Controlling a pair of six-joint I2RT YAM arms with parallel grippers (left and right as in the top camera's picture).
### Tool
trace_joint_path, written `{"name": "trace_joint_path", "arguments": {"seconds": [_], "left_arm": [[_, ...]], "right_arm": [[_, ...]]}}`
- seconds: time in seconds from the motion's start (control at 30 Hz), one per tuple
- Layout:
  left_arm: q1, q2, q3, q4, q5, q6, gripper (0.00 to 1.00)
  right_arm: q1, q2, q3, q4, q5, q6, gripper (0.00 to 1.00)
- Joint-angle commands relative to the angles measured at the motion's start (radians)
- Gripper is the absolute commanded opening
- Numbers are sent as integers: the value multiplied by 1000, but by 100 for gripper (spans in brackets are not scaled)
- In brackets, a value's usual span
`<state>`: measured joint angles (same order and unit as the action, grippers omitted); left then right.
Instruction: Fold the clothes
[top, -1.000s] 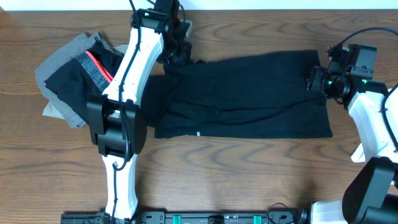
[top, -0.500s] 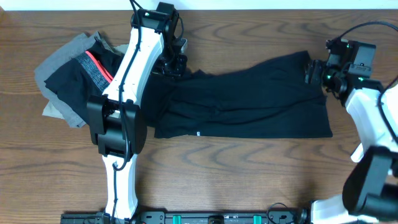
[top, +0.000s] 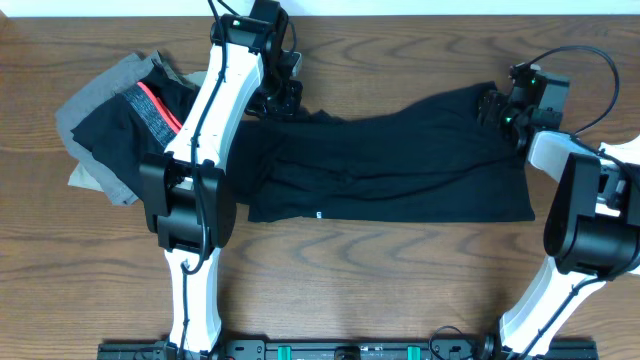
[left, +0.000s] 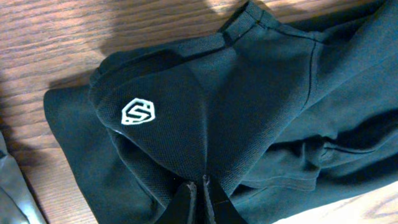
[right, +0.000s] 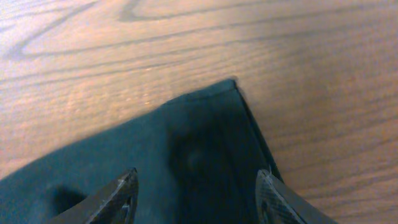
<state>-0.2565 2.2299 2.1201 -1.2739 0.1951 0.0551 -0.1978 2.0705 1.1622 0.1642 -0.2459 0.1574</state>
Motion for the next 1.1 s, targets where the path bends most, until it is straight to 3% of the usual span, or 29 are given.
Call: {"name": "trace_joint_path", "arguments": {"seconds": [0.0, 0.4, 0.5, 0.6, 0.8, 1.07], "left_arm": [[2, 11, 5, 0, -5, -8, 6], [2, 11, 5, 0, -5, -8, 6], [2, 11, 5, 0, -5, -8, 6], [2, 11, 5, 0, -5, -8, 6], [2, 11, 5, 0, -5, -7, 6], [2, 11, 5, -1, -6, -3, 6]], "right_arm": [[-5, 27, 10, 31, 25, 111, 61], [-2, 132, 10, 167, 71, 213, 63], [0, 136, 10, 169, 70, 212, 48], [2, 136, 10, 182, 51, 204, 26], [1, 109, 10, 186, -29, 150, 5], [-27, -71, 10, 106, -28, 87, 1]]}}
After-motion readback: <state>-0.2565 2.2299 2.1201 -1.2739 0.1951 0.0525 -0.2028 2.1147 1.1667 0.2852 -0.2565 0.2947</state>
